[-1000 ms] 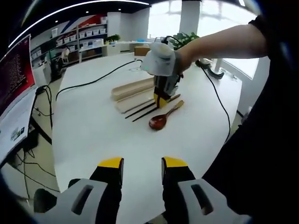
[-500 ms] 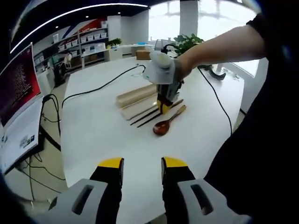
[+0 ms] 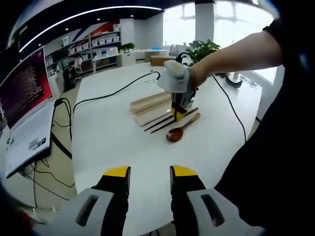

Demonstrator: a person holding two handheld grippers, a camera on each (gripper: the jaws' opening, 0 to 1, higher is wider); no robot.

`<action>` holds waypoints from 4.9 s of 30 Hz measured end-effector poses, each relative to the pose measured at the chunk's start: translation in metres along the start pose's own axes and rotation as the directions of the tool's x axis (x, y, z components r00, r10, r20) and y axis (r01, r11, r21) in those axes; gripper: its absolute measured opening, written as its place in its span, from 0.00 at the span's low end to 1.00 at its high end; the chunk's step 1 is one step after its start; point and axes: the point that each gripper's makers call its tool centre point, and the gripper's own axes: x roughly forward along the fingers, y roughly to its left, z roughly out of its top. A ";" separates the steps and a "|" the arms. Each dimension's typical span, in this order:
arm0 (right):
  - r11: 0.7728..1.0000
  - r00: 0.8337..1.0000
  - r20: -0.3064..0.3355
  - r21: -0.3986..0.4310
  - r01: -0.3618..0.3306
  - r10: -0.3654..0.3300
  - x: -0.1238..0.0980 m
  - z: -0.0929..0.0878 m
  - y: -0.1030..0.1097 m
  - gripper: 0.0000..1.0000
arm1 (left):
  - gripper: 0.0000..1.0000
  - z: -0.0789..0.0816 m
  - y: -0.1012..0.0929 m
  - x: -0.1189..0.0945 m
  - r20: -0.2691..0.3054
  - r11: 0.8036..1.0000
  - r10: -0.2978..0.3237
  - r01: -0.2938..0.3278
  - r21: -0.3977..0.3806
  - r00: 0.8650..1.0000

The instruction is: Arrange the utensils inside the cutlery case until each visible utensil rests in its matching compartment.

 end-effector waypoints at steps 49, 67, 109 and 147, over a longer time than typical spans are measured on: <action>0.998 0.999 -0.018 0.057 -0.036 0.037 -0.002 -0.004 0.007 0.00 | 0.31 0.001 0.011 -0.001 0.003 1.000 0.021 -0.021 -0.008 1.000; 0.998 0.999 -0.033 0.045 -0.036 0.037 -0.002 -0.007 0.008 0.00 | 0.31 -0.004 0.010 -0.001 -0.007 1.000 0.020 -0.020 -0.015 1.000; 0.999 1.000 -0.011 0.042 0.026 -0.026 -0.011 -0.006 -0.001 0.00 | 0.32 -0.034 0.027 -0.019 -0.017 0.987 0.054 -0.056 -0.151 0.998; 1.000 1.000 0.003 0.010 0.019 -0.019 -0.026 -0.011 -0.008 0.00 | 0.33 -0.005 -0.022 0.021 -0.043 0.992 -0.105 0.102 -0.073 0.994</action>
